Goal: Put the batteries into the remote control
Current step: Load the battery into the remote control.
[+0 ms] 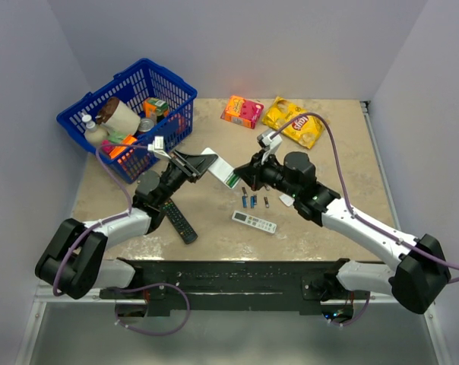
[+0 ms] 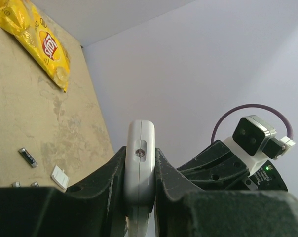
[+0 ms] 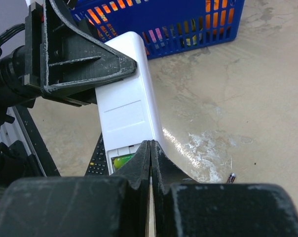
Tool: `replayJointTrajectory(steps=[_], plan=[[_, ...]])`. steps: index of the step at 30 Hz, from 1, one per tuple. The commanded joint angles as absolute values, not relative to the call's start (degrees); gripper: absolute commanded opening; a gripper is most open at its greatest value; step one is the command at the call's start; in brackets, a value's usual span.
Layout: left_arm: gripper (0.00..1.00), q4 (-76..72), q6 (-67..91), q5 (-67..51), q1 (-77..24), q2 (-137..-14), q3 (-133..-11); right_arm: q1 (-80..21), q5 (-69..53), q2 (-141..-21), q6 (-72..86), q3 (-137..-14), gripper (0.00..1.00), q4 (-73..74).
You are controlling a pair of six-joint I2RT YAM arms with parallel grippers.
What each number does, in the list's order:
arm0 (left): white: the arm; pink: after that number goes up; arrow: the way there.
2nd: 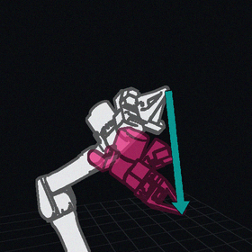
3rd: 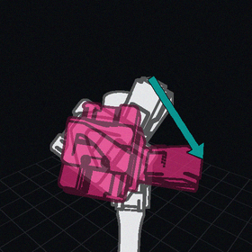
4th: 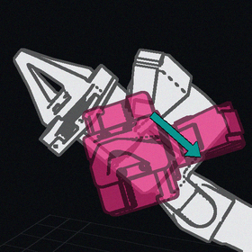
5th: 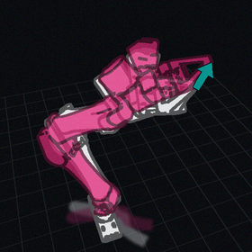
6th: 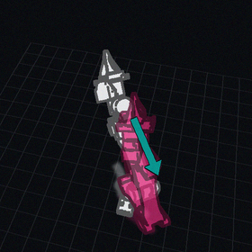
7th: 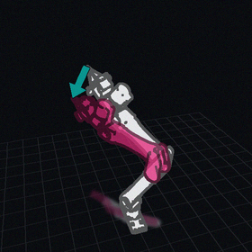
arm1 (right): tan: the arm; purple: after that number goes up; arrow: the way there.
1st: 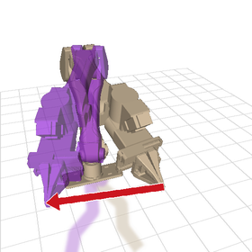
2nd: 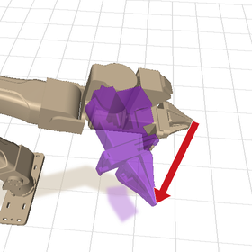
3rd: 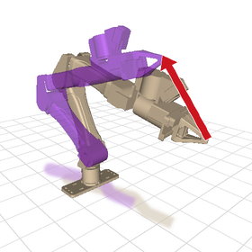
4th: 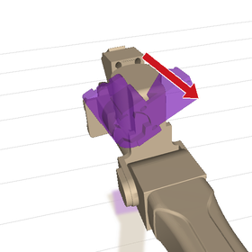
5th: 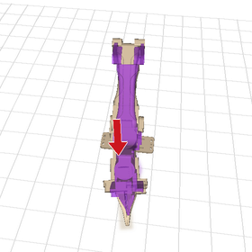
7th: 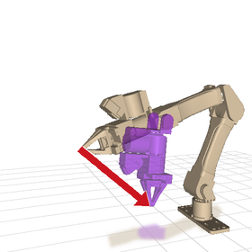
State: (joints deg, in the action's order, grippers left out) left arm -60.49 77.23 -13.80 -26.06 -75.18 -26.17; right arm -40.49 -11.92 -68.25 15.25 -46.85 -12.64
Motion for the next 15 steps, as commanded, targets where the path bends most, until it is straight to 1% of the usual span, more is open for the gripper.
replayJointTrajectory(steps=[1, 8, 15], plan=[[0.00, -91.9, 82.0, -17.4, -27.2, -74.9, -29.3, -41.7, -13.4, -69.2, 16.1, -48.7, 0.01, -2.3], [0.00, -97.1, 83.0, -20.4, -27.2, -78.0, -25.7, -41.7, -12.0, -68.8, 15.2, -53.8, 0.04, 2.3], [0.00, -96.5, 82.0, -20.6, -27.2, -77.6, -25.4, -41.7, -11.7, -68.4, 14.9, -56.7, 0.07, 4.7]])
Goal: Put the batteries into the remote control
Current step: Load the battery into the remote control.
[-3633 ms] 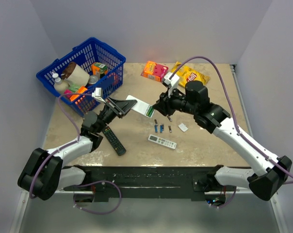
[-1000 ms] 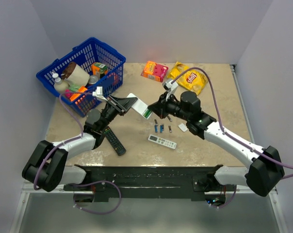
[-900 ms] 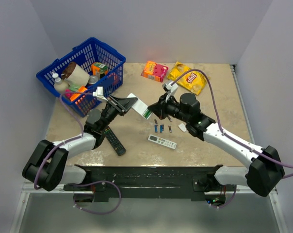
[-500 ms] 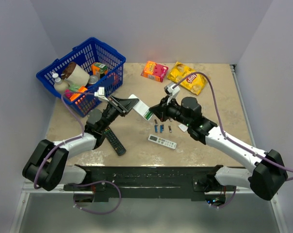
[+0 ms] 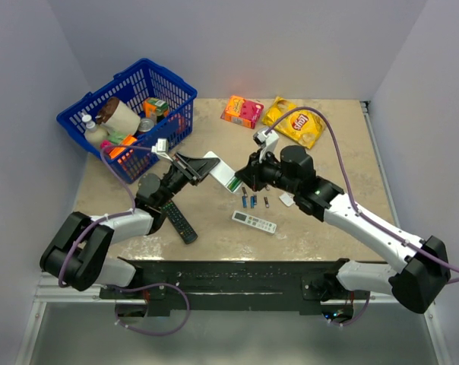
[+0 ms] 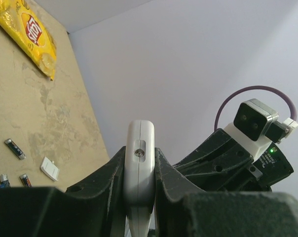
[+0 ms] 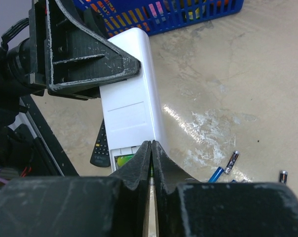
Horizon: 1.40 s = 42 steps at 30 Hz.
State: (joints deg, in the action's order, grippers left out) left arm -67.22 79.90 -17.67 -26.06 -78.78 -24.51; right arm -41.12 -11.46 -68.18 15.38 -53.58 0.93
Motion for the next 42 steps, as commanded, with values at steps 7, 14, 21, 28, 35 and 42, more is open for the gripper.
replayJointTrajectory(steps=[7, 14, 21, 28, 35, 42], plan=[[0.00, -96.2, 82.1, -20.5, -27.2, -77.6, -25.2, -41.7, -10.2, -67.6, 15.1, -58.0, 0.13, 6.2], [0.00, -96.0, 82.1, -20.7, -27.2, -77.0, -25.0, -41.7, -8.2, -66.5, 15.4, -59.8, 0.17, 7.1], [0.00, -95.8, 82.2, -20.9, -27.2, -76.6, -24.4, -41.7, -7.8, -66.0, 15.3, -61.4, 0.20, 7.9], [0.00, -96.0, 82.1, -21.1, -27.2, -76.1, -24.3, -41.7, -6.9, -65.7, 15.4, -62.8, 0.25, 8.5], [0.00, -96.1, 82.0, -21.4, -27.2, -76.0, -24.3, -37.6, -13.9, -64.5, 17.9, -64.8, 0.44, 11.2], [0.00, -95.5, 81.1, -22.5, -26.7, -76.2, -25.7, -30.3, -36.3, -64.8, 21.6, -64.3, 0.61, 12.0]])
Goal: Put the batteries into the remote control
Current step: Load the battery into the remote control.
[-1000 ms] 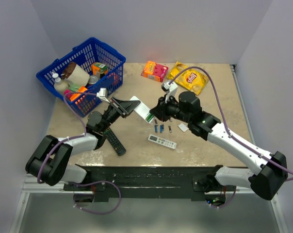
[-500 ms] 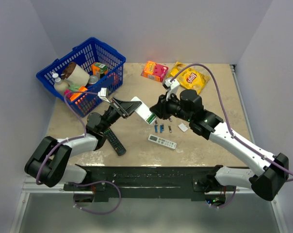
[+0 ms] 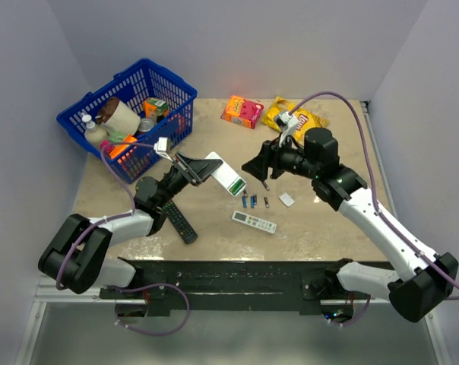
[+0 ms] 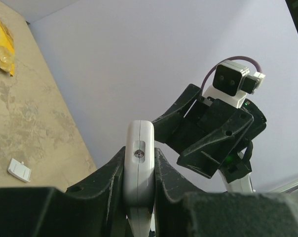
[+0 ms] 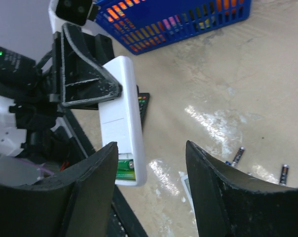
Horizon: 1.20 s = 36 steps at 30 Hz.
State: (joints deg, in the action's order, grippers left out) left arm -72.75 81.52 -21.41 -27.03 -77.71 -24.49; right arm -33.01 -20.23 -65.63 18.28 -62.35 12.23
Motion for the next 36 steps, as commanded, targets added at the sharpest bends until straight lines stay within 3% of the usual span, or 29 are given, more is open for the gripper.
replayJointTrajectory(steps=[1, 11, 36], plan=[[0.00, -95.5, 81.0, -22.8, -26.6, -76.3, -26.0, -29.9, -37.8, -64.8, 22.2, -63.5, 0.61, 11.6], [0.00, -95.9, 80.8, -23.9, -26.6, -76.9, -28.3, -27.7, -45.0, -65.7, 27.2, -58.5, 0.61, 6.9], [0.00, -95.7, 79.9, -25.5, -26.6, -76.4, -30.1, -25.6, -48.1, -69.2, 31.7, -56.2, 0.46, 1.4]])
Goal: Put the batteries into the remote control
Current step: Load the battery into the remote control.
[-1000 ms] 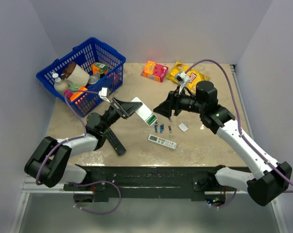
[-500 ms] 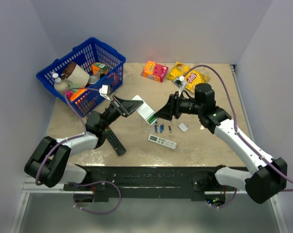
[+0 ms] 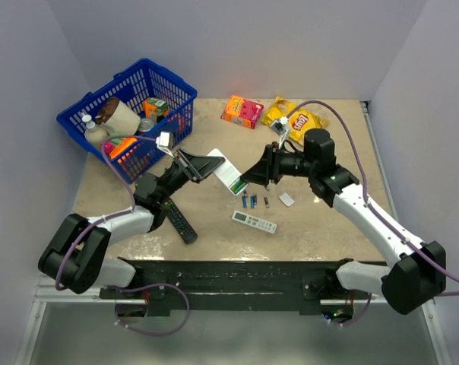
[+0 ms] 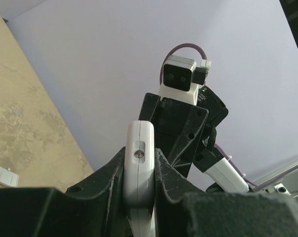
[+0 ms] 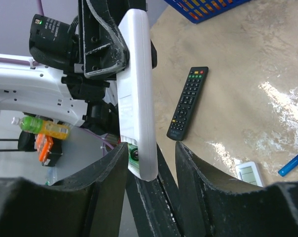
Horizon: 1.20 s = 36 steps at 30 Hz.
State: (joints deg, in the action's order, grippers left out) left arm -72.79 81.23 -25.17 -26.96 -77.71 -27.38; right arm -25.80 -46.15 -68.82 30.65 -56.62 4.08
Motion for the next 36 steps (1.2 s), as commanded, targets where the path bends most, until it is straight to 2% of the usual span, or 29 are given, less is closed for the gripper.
replayJointTrajectory(steps=[1, 6, 12, 14, 21, 27, 30, 33, 36], plan=[[0.00, -95.8, 80.0, -25.5, -26.6, -76.2, -30.1, -25.5, -48.2, -69.3, 31.7, -56.1, 0.45, 1.4], [0.00, -95.8, 79.9, -25.6, -26.6, -76.2, -30.5, -25.4, -48.8, -70.0, 32.0, -55.7, 0.37, 0.8], [0.00, -95.8, 79.7, -24.6, -26.6, -75.8, -31.0, -25.5, -51.0, -71.1, 32.2, -54.9, 0.17, 0.4], [0.00, -95.6, 79.3, -24.0, -26.6, -75.7, -31.4, -25.5, -52.5, -71.9, 31.4, -54.8, 0.14, 0.4], [0.00, -95.1, 77.8, -22.2, -27.5, -76.0, -34.1, -25.6, -55.2, -74.4, 29.5, -55.2, 0.16, 2.4], [0.00, -97.1, 79.3, -20.0, -27.7, -76.9, -35.9, -26.2, -51.8, -74.7, 24.7, -54.4, 0.16, 4.5], [0.00, -97.9, 80.0, -19.3, -27.7, -77.3, -36.9, -26.5, -50.3, -74.4, 22.4, -53.4, 0.11, 4.3], [0.00, -97.8, 80.1, -19.3, -27.8, -77.3, -37.8, -26.7, -46.5, -74.4, 19.4, -53.5, 0.00, 6.7], [0.00, -97.5, 80.1, -20.0, -27.8, -77.2, -38.0, -26.7, -42.6, -74.4, 17.3, -54.3, 0.00, 9.2]])
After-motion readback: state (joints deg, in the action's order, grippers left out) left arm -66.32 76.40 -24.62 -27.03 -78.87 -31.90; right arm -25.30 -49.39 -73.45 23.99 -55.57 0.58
